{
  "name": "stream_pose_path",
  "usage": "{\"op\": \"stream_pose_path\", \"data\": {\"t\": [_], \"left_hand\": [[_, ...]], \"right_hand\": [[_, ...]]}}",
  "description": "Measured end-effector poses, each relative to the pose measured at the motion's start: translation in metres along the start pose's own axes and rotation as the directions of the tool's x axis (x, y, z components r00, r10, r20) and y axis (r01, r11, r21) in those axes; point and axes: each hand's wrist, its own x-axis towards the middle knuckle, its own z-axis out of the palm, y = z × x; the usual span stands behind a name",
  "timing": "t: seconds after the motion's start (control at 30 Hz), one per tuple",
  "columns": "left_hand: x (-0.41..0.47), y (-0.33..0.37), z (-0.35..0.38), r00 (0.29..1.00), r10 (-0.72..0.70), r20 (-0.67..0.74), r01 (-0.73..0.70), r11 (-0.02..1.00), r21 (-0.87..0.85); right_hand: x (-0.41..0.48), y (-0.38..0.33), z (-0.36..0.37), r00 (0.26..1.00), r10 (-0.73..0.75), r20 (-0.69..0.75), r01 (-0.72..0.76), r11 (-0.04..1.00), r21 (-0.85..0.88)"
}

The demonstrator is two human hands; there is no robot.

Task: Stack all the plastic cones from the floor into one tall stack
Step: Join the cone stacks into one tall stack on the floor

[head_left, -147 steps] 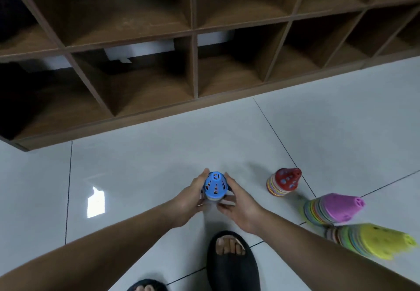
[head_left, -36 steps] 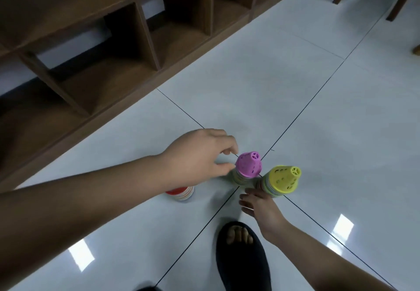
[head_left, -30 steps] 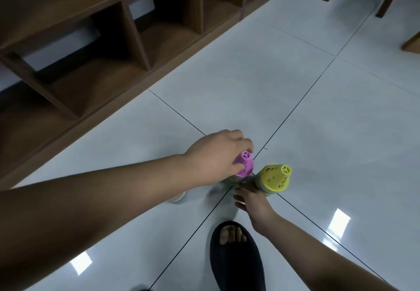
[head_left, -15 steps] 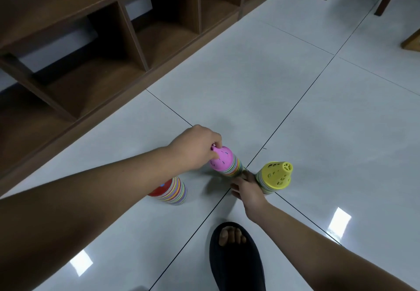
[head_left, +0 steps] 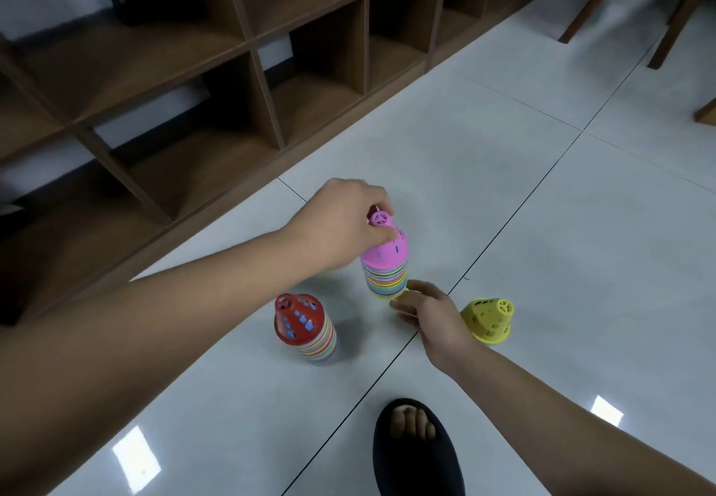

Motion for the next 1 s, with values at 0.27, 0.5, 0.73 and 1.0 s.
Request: {"op": "stream_pose_path", "data": {"t": [0.27,0.5,0.73,1.0], "left_hand": [[-0.056,0.024,-0.104,0.955,-0.054,-0.291,0.022,0.993,-0.114],[-0.120,0.036,-0.148,0.918,-0.121,-0.377,0.068,0.986,-0.150],[-0.156,0.012,-0.137,0.913,-0.180,-0.365,0.142,0.981,-0.128],[-0.163,-0.014,-0.085,0.966,-0.192,-0.175,0.191,0.981,-0.022]], "right_hand": [[-0.075,-0.060,0.058,0.958,-0.173,0.228,0.208,0.968,-0.142],[-0.117,-0.068,0.085,0.913,-0.214,0.347,0.310,0.917,-0.251],[-0.130,-0.050,0.092,0.925,-0.181,0.335,0.326,0.831,-0.451],[-0.120,-0.036,0.081,0.921,-0.071,0.383,0.350,0.586,-0.731]]}}
